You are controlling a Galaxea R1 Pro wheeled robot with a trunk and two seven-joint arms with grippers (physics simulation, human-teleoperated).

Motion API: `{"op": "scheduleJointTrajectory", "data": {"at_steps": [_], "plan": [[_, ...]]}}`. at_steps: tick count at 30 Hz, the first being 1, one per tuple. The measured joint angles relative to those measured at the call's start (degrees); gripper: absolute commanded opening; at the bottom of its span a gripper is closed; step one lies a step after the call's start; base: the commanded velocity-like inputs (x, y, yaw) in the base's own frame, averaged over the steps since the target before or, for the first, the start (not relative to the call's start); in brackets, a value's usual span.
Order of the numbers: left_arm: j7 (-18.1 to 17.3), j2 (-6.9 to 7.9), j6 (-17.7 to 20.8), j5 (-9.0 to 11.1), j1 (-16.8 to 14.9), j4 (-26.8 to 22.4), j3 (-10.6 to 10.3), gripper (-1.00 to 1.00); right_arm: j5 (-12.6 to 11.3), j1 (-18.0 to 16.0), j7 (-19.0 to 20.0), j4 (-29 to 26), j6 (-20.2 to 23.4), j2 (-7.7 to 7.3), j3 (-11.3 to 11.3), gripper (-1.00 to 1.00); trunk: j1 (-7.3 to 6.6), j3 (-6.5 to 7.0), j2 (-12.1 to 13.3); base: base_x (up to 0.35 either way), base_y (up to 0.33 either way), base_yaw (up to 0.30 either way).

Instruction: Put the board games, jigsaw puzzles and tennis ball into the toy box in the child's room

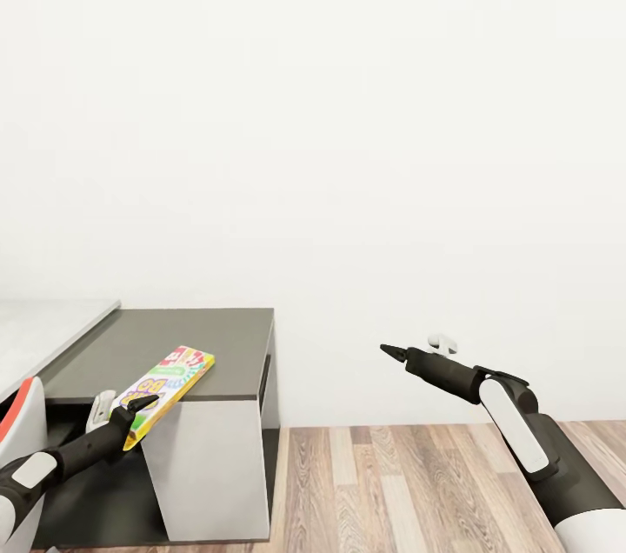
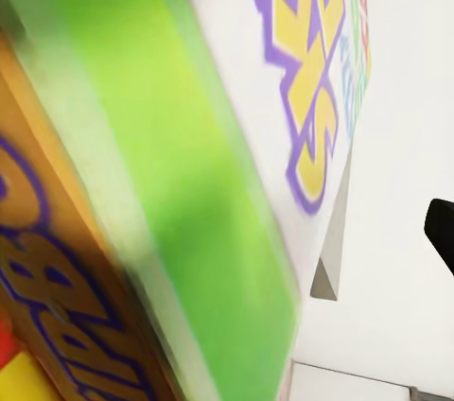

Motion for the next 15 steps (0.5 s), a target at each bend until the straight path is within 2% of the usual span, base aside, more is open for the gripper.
{"op": "scheduleJointTrajectory", "data": {"at_steps": [7,15], "plan": [[0.00,-0.02,0.00,0.00,0.01,0.00,0.00,1.00,0.00,0.00,0.00,0.00,0.02,0.00,0.00,1.00,0.00,0.00,0.00,0.001,0.007,0.000],[0.00,-0.02,0.00,0.00,0.00,0.00,0.00,1.00,0.00,0.00,0.01,0.00,-0.03,0.00,0.00,1.00,0.00,0.00,0.00,0.000,0.112,0.000]]}}
